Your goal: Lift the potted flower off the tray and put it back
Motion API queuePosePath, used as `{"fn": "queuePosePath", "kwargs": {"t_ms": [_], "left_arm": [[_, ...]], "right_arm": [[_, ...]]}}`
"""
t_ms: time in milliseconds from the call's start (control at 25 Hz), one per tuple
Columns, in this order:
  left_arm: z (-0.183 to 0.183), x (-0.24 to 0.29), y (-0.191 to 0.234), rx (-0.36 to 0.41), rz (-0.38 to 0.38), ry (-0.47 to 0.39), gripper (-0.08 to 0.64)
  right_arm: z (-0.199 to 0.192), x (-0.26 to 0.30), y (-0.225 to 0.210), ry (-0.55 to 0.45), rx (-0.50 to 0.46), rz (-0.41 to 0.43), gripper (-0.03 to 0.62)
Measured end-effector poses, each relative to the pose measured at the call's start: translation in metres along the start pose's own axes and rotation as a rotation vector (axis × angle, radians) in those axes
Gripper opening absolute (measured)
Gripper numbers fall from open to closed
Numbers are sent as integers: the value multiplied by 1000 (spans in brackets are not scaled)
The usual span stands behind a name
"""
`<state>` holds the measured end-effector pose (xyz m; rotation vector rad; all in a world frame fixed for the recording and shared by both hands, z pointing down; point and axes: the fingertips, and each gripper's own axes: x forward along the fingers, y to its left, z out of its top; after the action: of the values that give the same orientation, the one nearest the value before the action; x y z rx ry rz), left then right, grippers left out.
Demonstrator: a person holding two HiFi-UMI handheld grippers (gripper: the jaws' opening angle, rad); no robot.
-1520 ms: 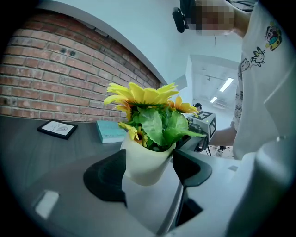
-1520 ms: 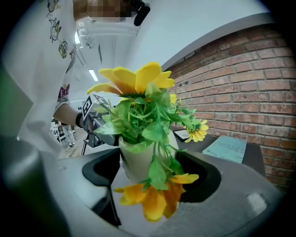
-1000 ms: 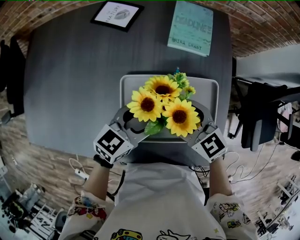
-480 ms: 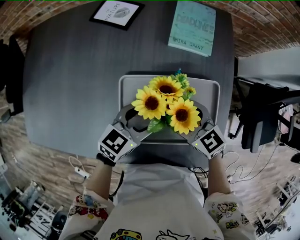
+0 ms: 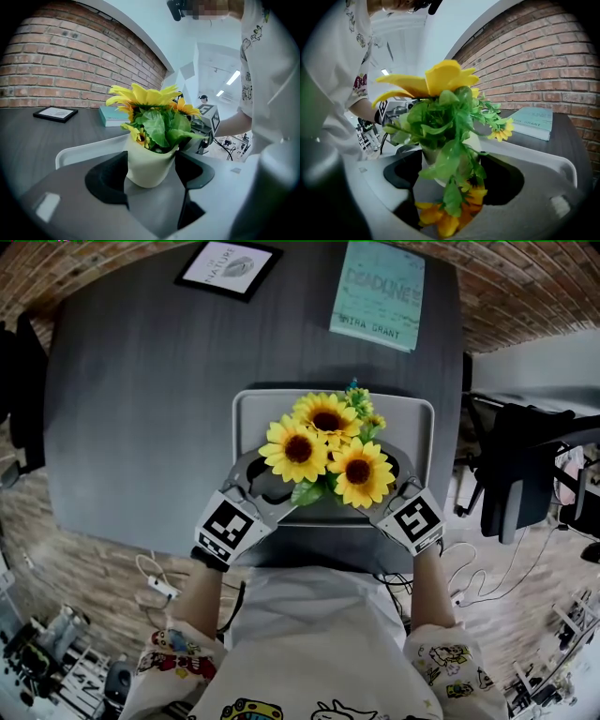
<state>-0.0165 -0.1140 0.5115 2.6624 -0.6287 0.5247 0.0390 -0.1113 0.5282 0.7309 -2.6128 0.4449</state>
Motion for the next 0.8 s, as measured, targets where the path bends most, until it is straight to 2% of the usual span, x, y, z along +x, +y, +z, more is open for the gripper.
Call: {"fn": "queuePosePath", "kwargs": {"t_ms": [280,800], "left_arm": [[2,0,-1,13,0,-4,337],[1,-8,0,42,42,-1,351]], "right_arm": [[-11,-10,-5,21,52,-22,383],[3,-22,-4,-3,51,-30,388]]}}
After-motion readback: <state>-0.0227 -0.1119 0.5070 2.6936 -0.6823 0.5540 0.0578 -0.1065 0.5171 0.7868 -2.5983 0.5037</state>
